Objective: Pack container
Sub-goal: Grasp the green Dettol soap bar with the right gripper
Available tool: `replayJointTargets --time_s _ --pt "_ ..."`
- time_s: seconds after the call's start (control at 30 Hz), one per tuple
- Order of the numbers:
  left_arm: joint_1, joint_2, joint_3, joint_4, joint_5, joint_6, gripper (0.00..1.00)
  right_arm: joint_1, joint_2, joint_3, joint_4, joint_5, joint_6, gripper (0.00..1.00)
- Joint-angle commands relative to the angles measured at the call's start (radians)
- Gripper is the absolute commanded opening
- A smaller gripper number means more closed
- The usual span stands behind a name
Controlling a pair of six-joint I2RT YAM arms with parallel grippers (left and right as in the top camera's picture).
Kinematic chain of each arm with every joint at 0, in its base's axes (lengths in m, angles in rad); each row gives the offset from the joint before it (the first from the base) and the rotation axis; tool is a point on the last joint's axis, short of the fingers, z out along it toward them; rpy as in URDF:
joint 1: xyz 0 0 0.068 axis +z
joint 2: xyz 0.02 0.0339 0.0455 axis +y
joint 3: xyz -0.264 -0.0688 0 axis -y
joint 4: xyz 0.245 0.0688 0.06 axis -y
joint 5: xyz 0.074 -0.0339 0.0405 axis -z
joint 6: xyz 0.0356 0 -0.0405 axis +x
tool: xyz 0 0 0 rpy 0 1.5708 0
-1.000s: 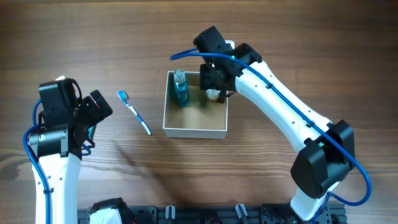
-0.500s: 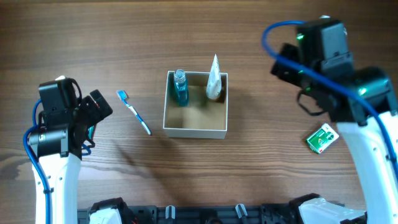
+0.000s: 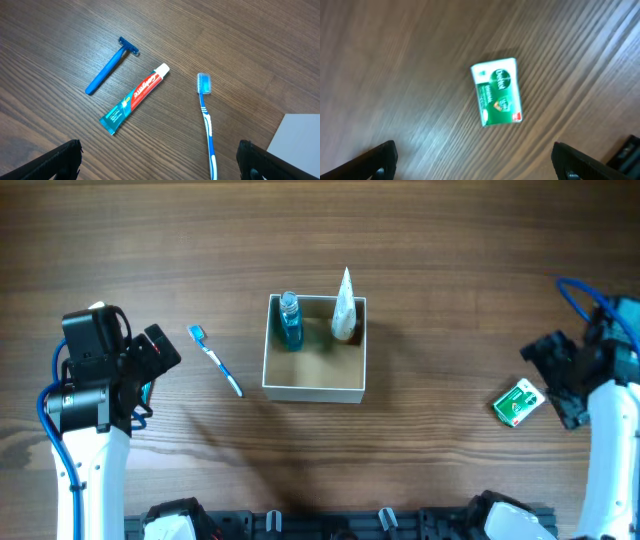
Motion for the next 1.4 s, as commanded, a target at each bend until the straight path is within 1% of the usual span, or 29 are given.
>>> replayJointTargets --time_s 0.0,0.07,0.17,0.23,0.37,0.47,0.57,0.6,0.63,0.73,0.9,1.0,1.1,1.13,1.2,1.27,1.33,1.37 --pt "0.001 0.004 0.018 0.003 0.000 0.020 1.00 -0.120 0.000 -0.117 0.098 -0.084 -0.156 1.00" --pt "0.001 0.004 0.018 0.002 0.007 0.020 1.00 -0.148 0.000 -0.211 0.193 -0.093 -0.187 1.00" --pt "0.001 0.004 0.018 0.002 0.007 0.020 1.00 -0.150 0.013 -0.362 0.413 -0.094 -0.198 1.00" --pt "0.001 0.004 0.018 0.002 0.006 0.020 1.00 -0.150 0.035 -0.422 0.521 -0.095 -0.238 1.00" --pt "0.001 0.004 0.018 0.003 0.006 0.020 1.00 -0.149 0.127 -0.432 0.572 -0.098 -0.242 0.99" --pt "0.001 0.004 0.018 0.003 0.007 0.020 1.00 -0.149 0.238 -0.432 0.626 -0.135 -0.251 0.99" --pt "0.001 0.004 0.018 0.003 0.006 0.020 1.00 -0.149 0.304 -0.432 0.644 -0.142 -0.263 0.99" --pt "0.001 0.004 0.018 0.003 0.006 0.020 1.00 -0.149 0.326 -0.432 0.648 -0.143 -0.263 0.96" --pt "0.001 0.004 0.018 0.003 0.006 0.020 1.00 -0.149 0.332 -0.432 0.648 -0.142 -0.265 0.92" --pt "0.001 0.004 0.018 0.003 0.006 0.020 1.00 -0.149 0.332 -0.432 0.637 -0.143 -0.265 0.73" --pt "0.001 0.004 0.018 0.003 0.006 0.020 1.00 -0.149 0.332 -0.432 0.577 -0.143 -0.264 0.74" --pt "0.001 0.004 0.018 0.003 0.006 0.020 1.00 -0.149 0.332 -0.432 0.552 -0.157 -0.264 0.80" --pt "0.001 0.004 0.018 0.003 0.006 0.020 1.00 -0.149 0.332 -0.432 0.538 -0.158 -0.262 0.80" --pt "0.001 0.004 0.018 0.003 0.006 0.020 1.00 -0.149 0.332 -0.432 0.529 -0.158 -0.261 0.79" --pt "0.001 0.004 0.018 0.003 0.006 0.020 1.00 -0.149 0.332 -0.432 0.515 -0.161 -0.262 0.74" --pt "0.001 0.004 0.018 0.003 0.006 0.020 1.00 -0.149 0.332 -0.432 0.507 -0.165 -0.261 0.65" --pt "0.001 0.004 0.018 0.003 0.007 0.020 1.00 -0.149 0.332 -0.432 0.503 -0.165 -0.257 0.54" --pt "0.001 0.004 0.018 0.003 0.006 0.020 1.00 -0.149 0.332 -0.432 0.500 -0.165 -0.253 0.45"
